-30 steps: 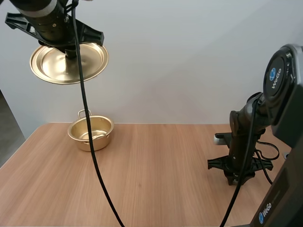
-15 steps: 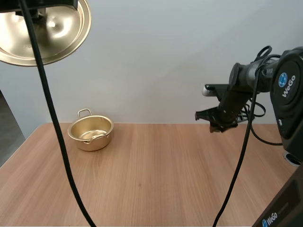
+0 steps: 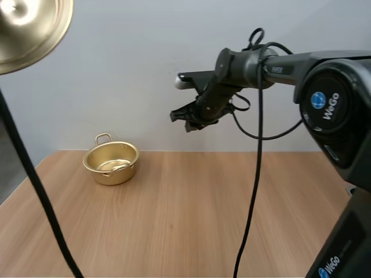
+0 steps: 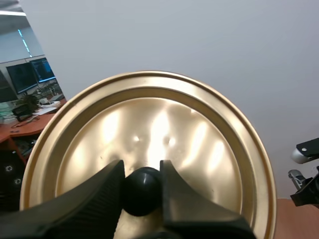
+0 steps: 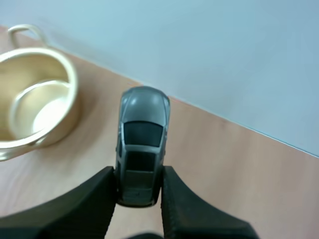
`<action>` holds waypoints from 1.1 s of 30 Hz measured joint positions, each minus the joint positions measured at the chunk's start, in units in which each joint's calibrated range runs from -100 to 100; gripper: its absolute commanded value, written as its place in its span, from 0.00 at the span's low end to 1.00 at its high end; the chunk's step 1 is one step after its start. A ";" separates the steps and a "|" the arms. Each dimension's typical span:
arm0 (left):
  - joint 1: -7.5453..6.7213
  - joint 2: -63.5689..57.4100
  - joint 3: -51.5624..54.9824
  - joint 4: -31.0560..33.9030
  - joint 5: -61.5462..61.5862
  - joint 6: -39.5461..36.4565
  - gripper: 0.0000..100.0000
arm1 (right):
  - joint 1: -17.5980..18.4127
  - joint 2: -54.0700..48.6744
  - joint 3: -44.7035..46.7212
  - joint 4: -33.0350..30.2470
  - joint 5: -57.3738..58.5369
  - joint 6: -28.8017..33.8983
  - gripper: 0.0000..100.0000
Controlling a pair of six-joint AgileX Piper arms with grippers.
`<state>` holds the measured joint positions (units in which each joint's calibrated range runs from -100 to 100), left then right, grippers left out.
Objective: Open the pot, put the car inside, and close it
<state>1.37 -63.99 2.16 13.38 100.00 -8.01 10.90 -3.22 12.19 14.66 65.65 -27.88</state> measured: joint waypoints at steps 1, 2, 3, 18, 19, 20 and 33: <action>0.00 -0.31 0.00 0.67 0.00 0.00 0.00 | 1.19 1.55 -1.11 0.00 0.00 0.00 0.00; 0.00 -0.50 0.00 1.23 0.00 0.00 0.00 | 2.39 3.12 -2.05 0.00 0.00 0.00 0.00; 0.00 -0.94 0.00 1.62 0.00 0.00 0.00 | 3.34 4.70 -3.33 0.00 0.00 0.00 0.00; 1.36 -1.50 0.00 2.13 0.00 0.00 0.00 | 14.72 25.17 -26.53 -1.42 2.35 0.00 0.00; 1.36 -1.50 0.00 2.13 0.00 0.00 0.00 | 14.72 26.21 -28.23 -1.95 2.53 0.00 0.00; 1.36 -1.50 0.00 2.13 0.00 0.00 0.00 | 14.72 27.56 -29.98 -2.85 2.83 0.00 0.00; 1.36 -1.50 0.00 2.13 0.00 0.00 0.00 | 14.72 42.60 -48.08 -5.24 9.76 0.73 0.00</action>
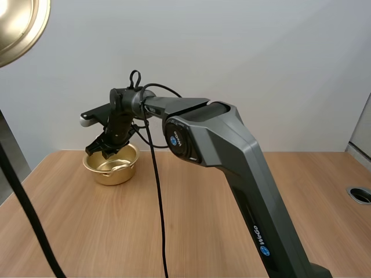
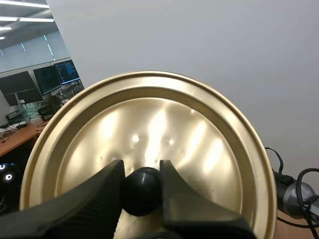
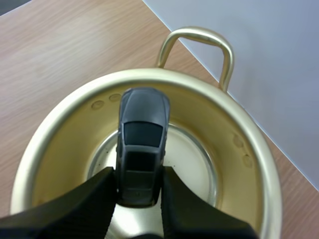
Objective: Open the pot, put the car inside, and close it
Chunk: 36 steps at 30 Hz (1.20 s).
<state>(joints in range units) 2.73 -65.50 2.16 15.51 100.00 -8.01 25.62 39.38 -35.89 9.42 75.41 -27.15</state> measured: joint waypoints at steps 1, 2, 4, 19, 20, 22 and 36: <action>0.00 0.00 0.00 0.00 0.00 0.00 0.00 | 0.00 0.56 -0.64 0.00 0.00 0.27 0.00; 0.00 0.00 0.00 0.00 0.00 0.00 0.00 | 0.00 0.99 -0.84 0.00 -0.26 0.52 0.00; 0.00 0.00 0.00 0.00 0.00 0.00 0.00 | 0.00 1.07 -0.82 0.00 -0.62 0.63 0.00; 0.00 0.00 0.00 0.00 0.00 0.00 0.00 | 0.40 0.95 -0.82 -10.61 -4.47 9.05 1.00; 0.00 0.00 0.00 0.00 0.00 0.11 0.00 | 0.53 0.94 -0.82 -10.61 -4.47 9.05 1.00; 0.00 0.00 0.00 0.00 0.00 0.34 0.00 | 0.57 0.79 -0.82 -10.51 -4.47 8.01 1.00; 0.00 4.87 0.00 6.76 0.00 0.34 0.00 | -2.29 -13.00 -0.82 -22.61 10.51 12.88 0.00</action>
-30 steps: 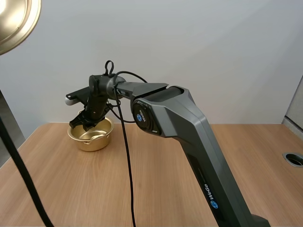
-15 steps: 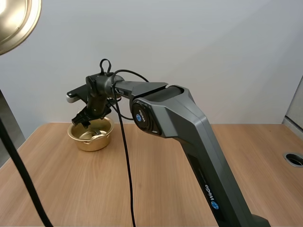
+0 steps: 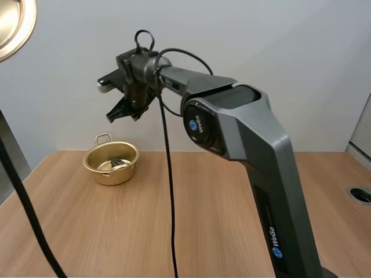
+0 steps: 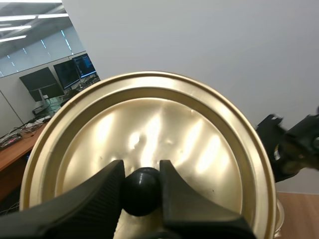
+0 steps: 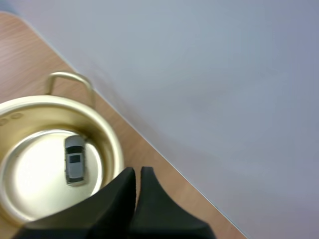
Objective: Open the pot, put the car inside, and close it
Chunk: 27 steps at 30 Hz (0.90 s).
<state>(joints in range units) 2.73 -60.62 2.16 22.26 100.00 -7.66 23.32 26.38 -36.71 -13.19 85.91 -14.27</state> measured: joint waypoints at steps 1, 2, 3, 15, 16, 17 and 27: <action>0.00 0.95 0.00 0.33 0.00 0.00 0.00 | -0.60 -1.25 0.00 -0.09 1.91 1.54 0.00; 0.00 1.76 0.00 0.46 0.00 0.00 0.00 | -1.13 -2.35 0.00 0.07 3.59 2.86 0.00; 0.00 2.86 0.42 0.46 0.00 0.00 0.00 | -1.80 -3.80 0.00 0.07 5.84 3.86 0.00; 0.00 11.32 11.02 -3.77 -5.00 0.00 0.00 | -7.21 -18.54 0.00 0.07 14.08 5.20 0.00; 0.00 18.65 19.89 -5.10 -17.00 -0.87 0.00 | -8.47 -23.58 0.00 0.07 14.08 5.20 0.00; 0.00 19.28 21.13 -5.10 -18.59 -1.13 0.00 | -9.38 -27.55 0.00 -0.39 14.08 5.02 0.00; 0.00 38.43 30.96 -5.71 -46.84 -7.30 0.00 | -10.17 -47.76 -0.06 -3.51 14.08 4.55 0.00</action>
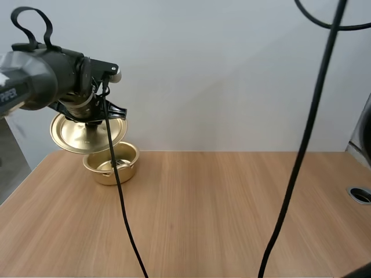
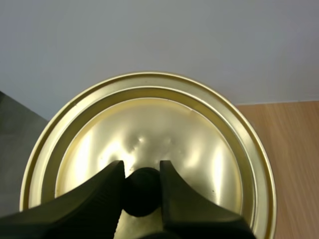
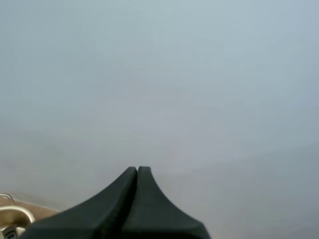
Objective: Open the pot, put the car inside, and close it
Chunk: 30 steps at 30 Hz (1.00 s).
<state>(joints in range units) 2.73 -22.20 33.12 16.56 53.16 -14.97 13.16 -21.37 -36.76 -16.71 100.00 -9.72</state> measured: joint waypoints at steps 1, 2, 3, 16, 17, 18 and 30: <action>0.00 1.57 0.00 0.00 -2.25 -0.15 0.00 | 0.00 -2.02 0.00 -0.01 0.00 -0.47 0.00; 0.00 3.10 0.00 0.00 -4.63 -0.43 0.00 | 0.00 -4.03 0.00 -0.01 0.00 -1.05 0.00; 0.00 4.25 0.00 0.00 -6.71 -0.56 0.00 | 0.00 -5.64 0.00 -0.01 0.00 -1.42 0.00; 0.00 21.15 -7.24 -0.14 -13.27 -1.31 0.00 | -2.36 -25.06 0.00 -5.46 0.00 -1.44 0.00; 0.00 22.63 -8.71 -0.42 -11.72 -1.31 0.00 | -2.81 -25.41 0.00 -4.83 0.00 -1.44 0.00; 0.00 24.04 -9.89 -0.89 -10.74 -1.31 0.00 | -3.16 -25.53 0.00 -4.17 0.00 -1.44 0.00; 0.00 31.89 -20.04 -6.48 4.16 2.70 0.00 | -4.54 -25.79 0.00 -2.07 0.00 -1.44 0.00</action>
<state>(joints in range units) 2.73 9.69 13.08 10.08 57.32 -12.26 8.62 -47.16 -36.76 -18.78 100.00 -11.16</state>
